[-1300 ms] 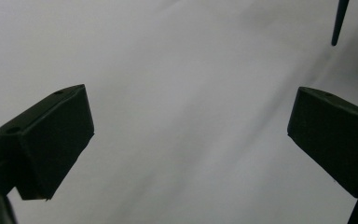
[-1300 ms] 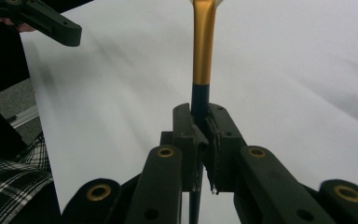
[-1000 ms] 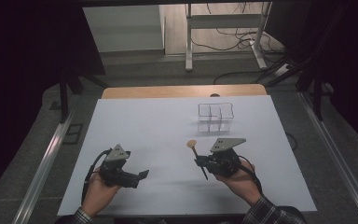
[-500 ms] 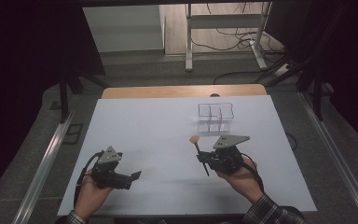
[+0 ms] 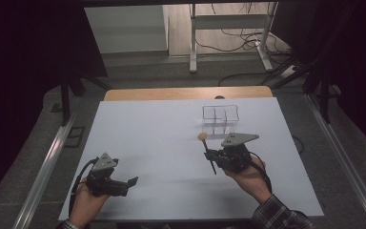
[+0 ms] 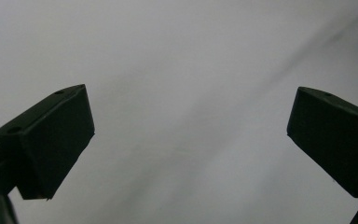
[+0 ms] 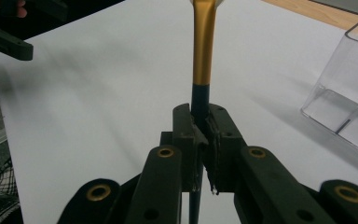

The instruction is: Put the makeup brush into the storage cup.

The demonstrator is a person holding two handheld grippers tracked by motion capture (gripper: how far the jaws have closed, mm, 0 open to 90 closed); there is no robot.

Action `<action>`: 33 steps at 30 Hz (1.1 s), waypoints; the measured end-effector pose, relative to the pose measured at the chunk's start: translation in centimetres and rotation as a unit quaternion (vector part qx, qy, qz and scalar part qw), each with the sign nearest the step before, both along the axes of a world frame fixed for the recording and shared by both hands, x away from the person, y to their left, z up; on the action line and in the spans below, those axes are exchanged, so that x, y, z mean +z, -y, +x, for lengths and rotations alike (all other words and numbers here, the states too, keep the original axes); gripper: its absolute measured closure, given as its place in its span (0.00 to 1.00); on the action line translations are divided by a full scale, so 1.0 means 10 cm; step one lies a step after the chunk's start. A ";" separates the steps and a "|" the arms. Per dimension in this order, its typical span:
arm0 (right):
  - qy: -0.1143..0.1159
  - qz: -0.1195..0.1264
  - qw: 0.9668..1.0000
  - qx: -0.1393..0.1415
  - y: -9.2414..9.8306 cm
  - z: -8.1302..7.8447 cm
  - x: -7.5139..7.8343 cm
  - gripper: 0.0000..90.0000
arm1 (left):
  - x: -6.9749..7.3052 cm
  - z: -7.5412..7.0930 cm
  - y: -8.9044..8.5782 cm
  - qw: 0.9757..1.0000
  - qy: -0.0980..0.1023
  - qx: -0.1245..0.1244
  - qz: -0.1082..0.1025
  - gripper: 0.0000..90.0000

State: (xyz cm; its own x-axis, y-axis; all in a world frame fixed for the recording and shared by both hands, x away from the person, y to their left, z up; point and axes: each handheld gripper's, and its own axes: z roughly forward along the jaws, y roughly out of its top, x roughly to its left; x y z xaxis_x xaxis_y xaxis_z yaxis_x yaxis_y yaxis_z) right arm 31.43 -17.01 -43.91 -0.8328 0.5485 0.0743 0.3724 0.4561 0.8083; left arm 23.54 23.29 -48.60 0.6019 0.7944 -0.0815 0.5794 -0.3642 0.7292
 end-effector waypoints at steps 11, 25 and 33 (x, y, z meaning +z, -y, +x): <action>0.001 0.009 1.000 -0.011 0.05 0.11 0.04 0.93 | 0.00 -0.06 -0.06 1.000 0.003 0.010 -0.005 0.01; 0.004 0.020 1.000 -0.019 0.03 0.28 0.13 0.93 | -0.02 -0.11 -0.09 1.000 0.001 0.008 -0.002 0.01; 0.000 0.028 0.999 -0.029 0.05 0.43 0.17 0.93 | -0.02 -0.13 -0.10 1.000 0.002 0.010 -0.006 0.01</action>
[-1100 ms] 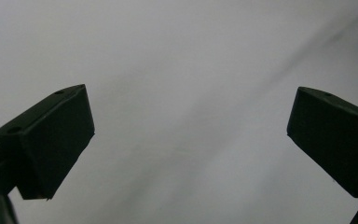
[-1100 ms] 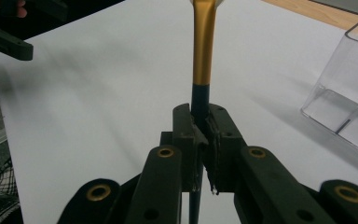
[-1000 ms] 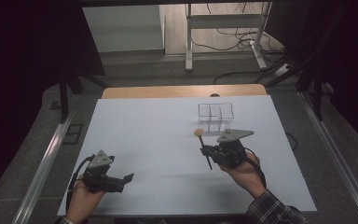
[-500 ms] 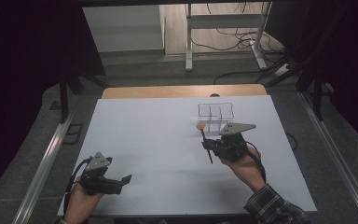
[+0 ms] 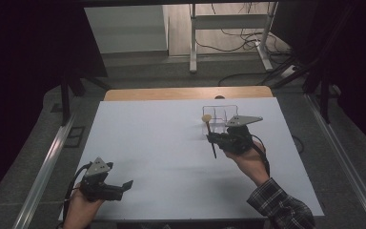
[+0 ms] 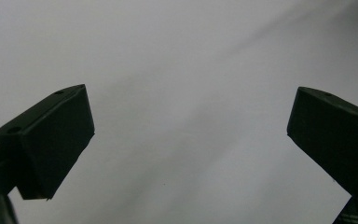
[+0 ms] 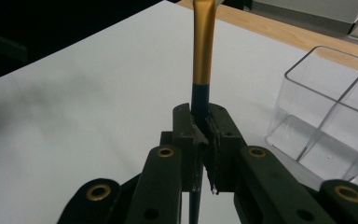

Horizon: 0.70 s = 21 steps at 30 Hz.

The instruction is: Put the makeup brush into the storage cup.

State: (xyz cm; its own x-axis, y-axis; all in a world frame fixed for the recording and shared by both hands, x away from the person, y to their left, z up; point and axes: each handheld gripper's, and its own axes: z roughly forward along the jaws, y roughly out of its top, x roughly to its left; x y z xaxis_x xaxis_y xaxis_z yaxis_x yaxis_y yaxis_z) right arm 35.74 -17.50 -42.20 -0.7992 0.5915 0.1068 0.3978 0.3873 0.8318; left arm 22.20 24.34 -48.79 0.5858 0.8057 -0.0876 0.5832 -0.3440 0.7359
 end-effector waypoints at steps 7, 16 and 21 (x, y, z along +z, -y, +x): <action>-0.005 0.006 1.000 -0.005 0.01 0.09 0.04 0.93 | 0.00 0.00 0.00 1.000 0.001 -0.001 0.002 0.01; -0.003 0.007 1.000 -0.012 0.02 0.22 0.09 0.93 | -0.02 0.00 0.01 1.000 -0.003 -0.007 0.008 0.01; 0.002 0.007 1.000 -0.018 0.04 0.28 0.14 0.93 | -0.02 0.00 0.02 1.000 -0.001 -0.006 0.015 0.01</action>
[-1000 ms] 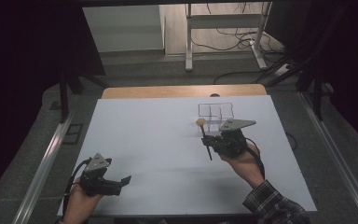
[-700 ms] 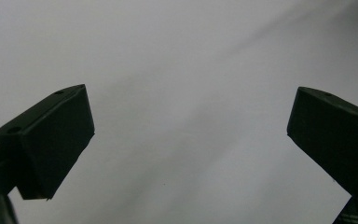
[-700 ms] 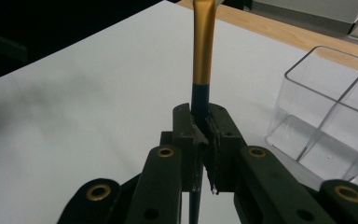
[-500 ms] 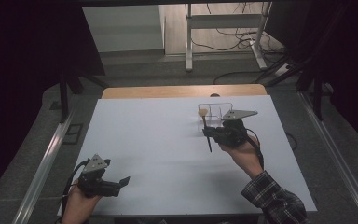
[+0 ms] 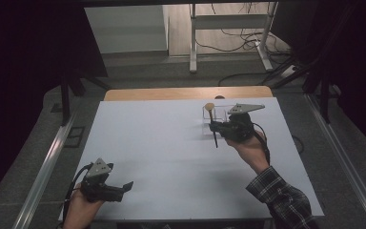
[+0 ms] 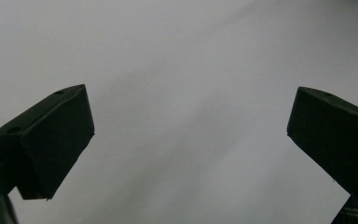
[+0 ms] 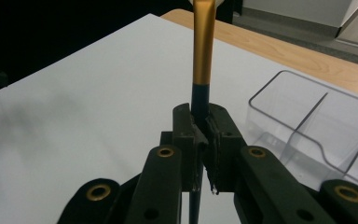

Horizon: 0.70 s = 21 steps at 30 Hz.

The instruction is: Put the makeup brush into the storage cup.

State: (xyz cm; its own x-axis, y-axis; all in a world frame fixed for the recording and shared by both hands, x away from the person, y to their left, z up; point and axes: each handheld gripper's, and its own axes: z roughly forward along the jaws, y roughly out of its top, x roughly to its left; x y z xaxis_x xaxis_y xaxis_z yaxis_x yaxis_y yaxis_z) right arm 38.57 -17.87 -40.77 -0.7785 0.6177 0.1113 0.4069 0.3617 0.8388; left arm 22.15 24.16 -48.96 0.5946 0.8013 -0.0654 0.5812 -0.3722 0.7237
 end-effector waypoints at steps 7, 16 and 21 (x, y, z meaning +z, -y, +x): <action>0.008 0.007 1.000 -0.011 0.03 0.10 0.08 0.93 | 0.00 -0.02 -0.02 1.000 0.000 0.002 0.007 0.01; 0.012 0.008 1.000 -0.019 0.01 0.22 0.12 0.93 | 0.00 -0.03 -0.03 1.000 -0.001 0.006 0.008 0.01; 0.016 0.005 1.000 -0.022 -0.01 0.28 0.12 0.93 | -0.01 -0.03 -0.02 1.000 -0.001 0.005 0.012 0.01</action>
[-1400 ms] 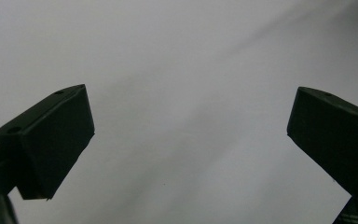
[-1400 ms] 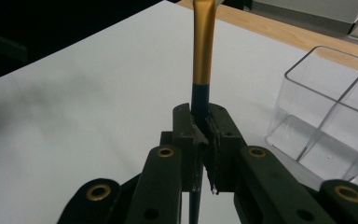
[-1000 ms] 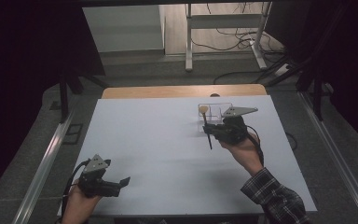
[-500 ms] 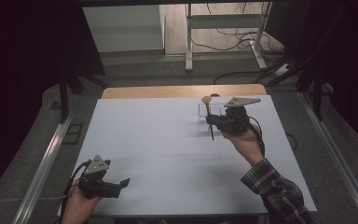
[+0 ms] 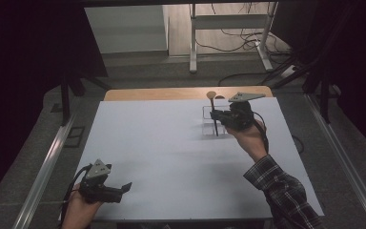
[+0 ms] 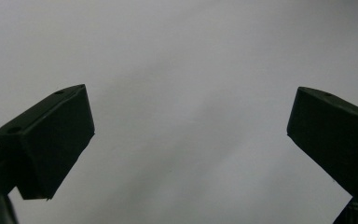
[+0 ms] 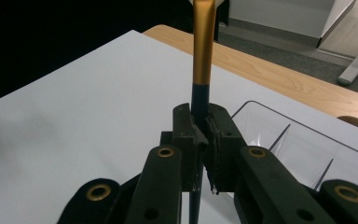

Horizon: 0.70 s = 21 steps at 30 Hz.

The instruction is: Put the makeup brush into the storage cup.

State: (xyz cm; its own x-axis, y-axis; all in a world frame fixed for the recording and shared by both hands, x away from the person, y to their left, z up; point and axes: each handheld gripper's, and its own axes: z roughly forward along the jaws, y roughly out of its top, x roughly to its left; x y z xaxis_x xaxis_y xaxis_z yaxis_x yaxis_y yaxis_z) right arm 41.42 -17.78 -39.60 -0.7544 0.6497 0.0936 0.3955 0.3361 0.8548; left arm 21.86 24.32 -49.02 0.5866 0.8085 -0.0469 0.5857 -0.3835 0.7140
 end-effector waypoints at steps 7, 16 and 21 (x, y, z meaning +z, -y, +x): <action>0.005 0.004 1.000 -0.009 -0.02 0.11 0.02 0.93 | -0.01 0.01 0.01 1.000 -0.004 -0.001 0.003 0.01; 0.012 0.004 1.000 -0.016 -0.03 0.23 0.04 0.93 | -0.01 0.01 0.01 1.000 -0.005 0.001 0.005 0.01; 0.016 0.004 1.000 -0.019 -0.03 0.27 0.06 0.93 | -0.01 0.02 0.00 1.000 -0.007 0.002 0.003 0.01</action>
